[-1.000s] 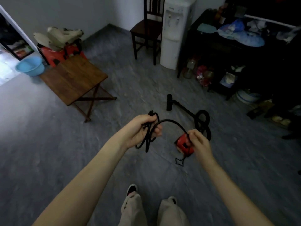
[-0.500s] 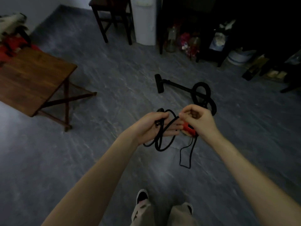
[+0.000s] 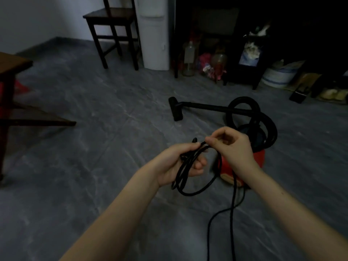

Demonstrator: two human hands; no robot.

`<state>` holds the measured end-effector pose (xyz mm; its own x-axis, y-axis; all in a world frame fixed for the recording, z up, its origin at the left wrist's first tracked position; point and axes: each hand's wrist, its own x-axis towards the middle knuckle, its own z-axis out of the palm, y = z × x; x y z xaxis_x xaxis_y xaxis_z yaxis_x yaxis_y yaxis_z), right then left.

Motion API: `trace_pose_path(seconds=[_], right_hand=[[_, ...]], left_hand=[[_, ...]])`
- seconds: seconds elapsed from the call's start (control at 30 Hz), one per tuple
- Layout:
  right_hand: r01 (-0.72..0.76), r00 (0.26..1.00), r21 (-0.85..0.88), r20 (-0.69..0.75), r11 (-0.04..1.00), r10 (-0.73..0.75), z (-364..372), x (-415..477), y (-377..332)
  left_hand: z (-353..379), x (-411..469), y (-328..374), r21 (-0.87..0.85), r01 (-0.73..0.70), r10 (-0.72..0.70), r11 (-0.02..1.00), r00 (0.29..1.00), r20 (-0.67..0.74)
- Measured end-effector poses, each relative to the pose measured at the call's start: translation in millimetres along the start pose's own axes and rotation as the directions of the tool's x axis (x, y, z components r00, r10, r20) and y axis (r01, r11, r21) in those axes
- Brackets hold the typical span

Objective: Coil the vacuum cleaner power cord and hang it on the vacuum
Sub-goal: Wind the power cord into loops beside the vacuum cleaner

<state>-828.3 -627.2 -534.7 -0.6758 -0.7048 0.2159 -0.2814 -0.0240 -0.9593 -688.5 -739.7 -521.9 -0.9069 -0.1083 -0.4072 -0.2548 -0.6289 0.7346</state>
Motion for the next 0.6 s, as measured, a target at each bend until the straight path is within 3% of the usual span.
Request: trace_pose_path(seconds=[0.17,0.3,0.37,0.47,0.53,0.6], right_hand=[[0.068,0.997,-0.097,-0.038,0.993,-0.072,10.9,17.3,71.7],[0.073,0.997,-0.071,-0.001,0.995,-0.074,4.4,11.5,90.7],[-0.006,1.000,-0.066,0.026,0.998,0.008,-6.1,2.2,99.6],[-0.258,0.965,0.046,0.051,0.965,0.256,-15.7,-24.2,127.7],[-0.394,0.919,0.176,0.087,0.902,0.384,-15.9,-37.9,144.0],[-0.415,0.910,0.317,0.132,0.853,0.394,-13.2,-37.3,150.8]], left_hand=[[-54.9,42.8,-34.2,-0.018,-0.103,0.104,0.995,0.978,0.179],[-85.1,55.0,-50.7,-0.296,-0.057,0.160,0.953,0.927,0.339],[-94.2,51.9,-56.2,-0.444,-0.010,0.199,0.896,0.903,0.382],[-104.2,39.0,-57.3,-0.599,0.016,0.287,0.801,0.868,0.406],[-113.0,36.6,-55.7,-0.633,-0.022,0.330,0.774,0.867,0.373],[-119.5,39.8,-57.5,-0.620,-0.050,0.333,0.783,0.876,0.349]])
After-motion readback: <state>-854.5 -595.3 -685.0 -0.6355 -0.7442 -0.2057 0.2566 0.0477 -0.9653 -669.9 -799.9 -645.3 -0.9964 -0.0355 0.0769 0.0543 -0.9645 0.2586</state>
